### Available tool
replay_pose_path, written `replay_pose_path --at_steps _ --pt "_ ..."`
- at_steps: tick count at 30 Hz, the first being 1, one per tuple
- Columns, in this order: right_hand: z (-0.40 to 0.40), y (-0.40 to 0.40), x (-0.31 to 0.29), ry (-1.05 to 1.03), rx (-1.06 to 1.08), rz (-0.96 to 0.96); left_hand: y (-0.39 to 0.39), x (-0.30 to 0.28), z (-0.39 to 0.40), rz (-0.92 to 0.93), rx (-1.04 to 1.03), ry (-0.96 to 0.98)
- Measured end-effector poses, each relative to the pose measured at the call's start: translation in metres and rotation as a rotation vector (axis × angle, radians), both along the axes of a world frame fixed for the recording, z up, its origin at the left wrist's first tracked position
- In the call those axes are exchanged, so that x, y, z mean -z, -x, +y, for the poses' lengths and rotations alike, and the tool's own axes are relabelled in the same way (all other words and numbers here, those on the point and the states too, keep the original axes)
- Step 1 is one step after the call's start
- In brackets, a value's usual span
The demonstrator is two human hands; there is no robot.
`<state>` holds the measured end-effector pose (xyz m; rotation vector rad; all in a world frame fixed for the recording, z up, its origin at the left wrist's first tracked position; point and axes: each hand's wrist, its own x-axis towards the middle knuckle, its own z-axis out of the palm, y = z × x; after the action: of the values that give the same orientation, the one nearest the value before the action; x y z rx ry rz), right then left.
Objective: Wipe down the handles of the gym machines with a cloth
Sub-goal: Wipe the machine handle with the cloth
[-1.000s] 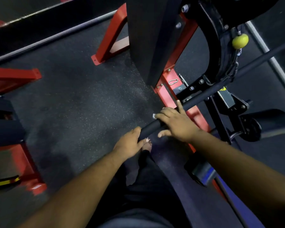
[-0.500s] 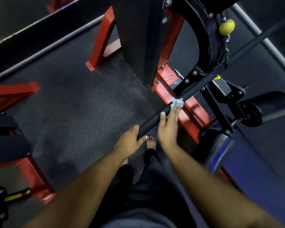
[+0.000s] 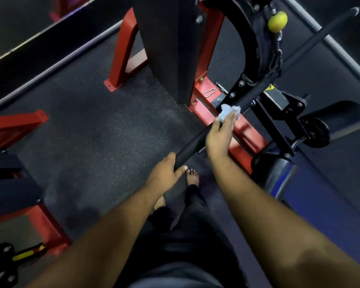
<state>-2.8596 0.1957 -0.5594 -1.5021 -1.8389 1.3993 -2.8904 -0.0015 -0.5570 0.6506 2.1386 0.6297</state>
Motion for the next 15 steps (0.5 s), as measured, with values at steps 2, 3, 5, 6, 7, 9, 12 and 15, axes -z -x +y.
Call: replay_pose_path --at_steps 2,3,5,6,7,9,12,15 --pt "-0.045 -0.015 0.002 0.031 -0.029 0.048 0.001 0.002 -0.002 0.005 0.012 -0.01" --pt "-0.067 -0.023 0.001 0.057 -0.041 0.061 0.001 0.002 -0.004 0.007 0.018 -0.021" --pt "-0.094 -0.037 -0.003 0.096 -0.09 0.065 0.001 0.002 -0.008 -0.001 0.017 -0.053" --pt "-0.096 -0.043 -0.004 0.074 -0.117 0.053 0.001 0.002 -0.011 -0.007 0.017 -0.062" --pt "-0.09 -0.045 -0.004 0.014 -0.146 0.035 0.0 0.002 -0.015 -0.01 0.016 -0.054" --pt "-0.064 -0.05 -0.001 -0.152 -0.279 -0.034 -0.002 0.003 -0.026 -0.011 0.023 -0.009" --pt "-0.02 -0.063 0.01 -0.441 -0.689 -0.266 -0.006 0.007 -0.047 -0.024 -0.005 0.025" --pt "0.017 -0.085 0.01 -0.712 -0.913 -0.473 -0.008 0.012 -0.058 -0.026 -0.012 0.048"
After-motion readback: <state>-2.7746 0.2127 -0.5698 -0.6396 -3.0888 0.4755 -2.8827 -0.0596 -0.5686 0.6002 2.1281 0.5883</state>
